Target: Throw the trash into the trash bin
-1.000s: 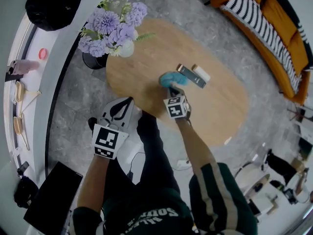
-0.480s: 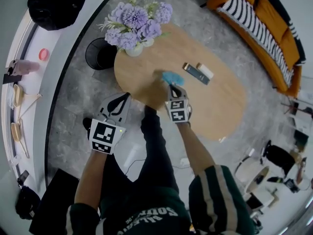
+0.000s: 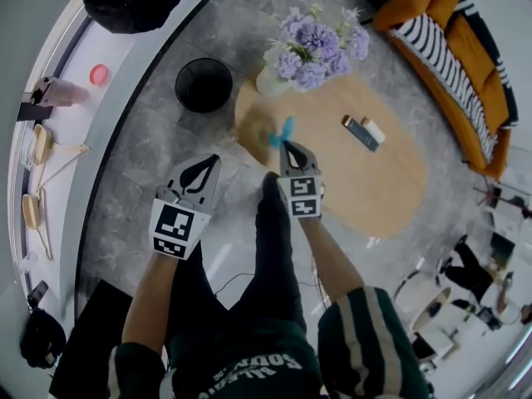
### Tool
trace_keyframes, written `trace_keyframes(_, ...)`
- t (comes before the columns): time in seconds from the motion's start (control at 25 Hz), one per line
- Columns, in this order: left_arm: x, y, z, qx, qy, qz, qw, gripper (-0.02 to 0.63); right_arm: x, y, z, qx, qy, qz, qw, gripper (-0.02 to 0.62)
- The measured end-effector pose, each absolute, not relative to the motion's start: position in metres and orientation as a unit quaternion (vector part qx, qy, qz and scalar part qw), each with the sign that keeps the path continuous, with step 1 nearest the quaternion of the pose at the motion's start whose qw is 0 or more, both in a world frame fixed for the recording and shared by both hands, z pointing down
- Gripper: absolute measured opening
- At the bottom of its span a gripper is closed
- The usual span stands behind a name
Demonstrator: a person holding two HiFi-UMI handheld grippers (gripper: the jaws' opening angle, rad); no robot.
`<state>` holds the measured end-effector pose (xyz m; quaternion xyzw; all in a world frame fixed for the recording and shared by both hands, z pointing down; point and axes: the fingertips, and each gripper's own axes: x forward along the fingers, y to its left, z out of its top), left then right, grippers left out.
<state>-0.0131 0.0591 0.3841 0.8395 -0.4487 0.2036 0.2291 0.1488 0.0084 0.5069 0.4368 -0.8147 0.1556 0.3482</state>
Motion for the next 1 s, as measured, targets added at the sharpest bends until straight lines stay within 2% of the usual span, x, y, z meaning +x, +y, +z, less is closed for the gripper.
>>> trace_keyframes(0.44, -0.145, 0.071, 0.406, 0.8, -0.511, 0.192, 0.25, 0.0, -0.012, -0.011, 0.497, 0.378, -0.858, 0.13, 0.322, 0.0)
trace_keyframes(0.68, -0.179, 0.073, 0.427, 0.787, -0.53, 0.18, 0.259, 0.0, -0.072, -0.043, 0.517, 0.366, -0.867, 0.128, 0.311, 0.0)
trace_keyframes(1.0, -0.21, 0.075, 0.488, 0.776, -0.544, 0.171, 0.27, 0.0, -0.121, -0.092, 0.598, 0.388, -0.852, 0.152, 0.317, 0.0)
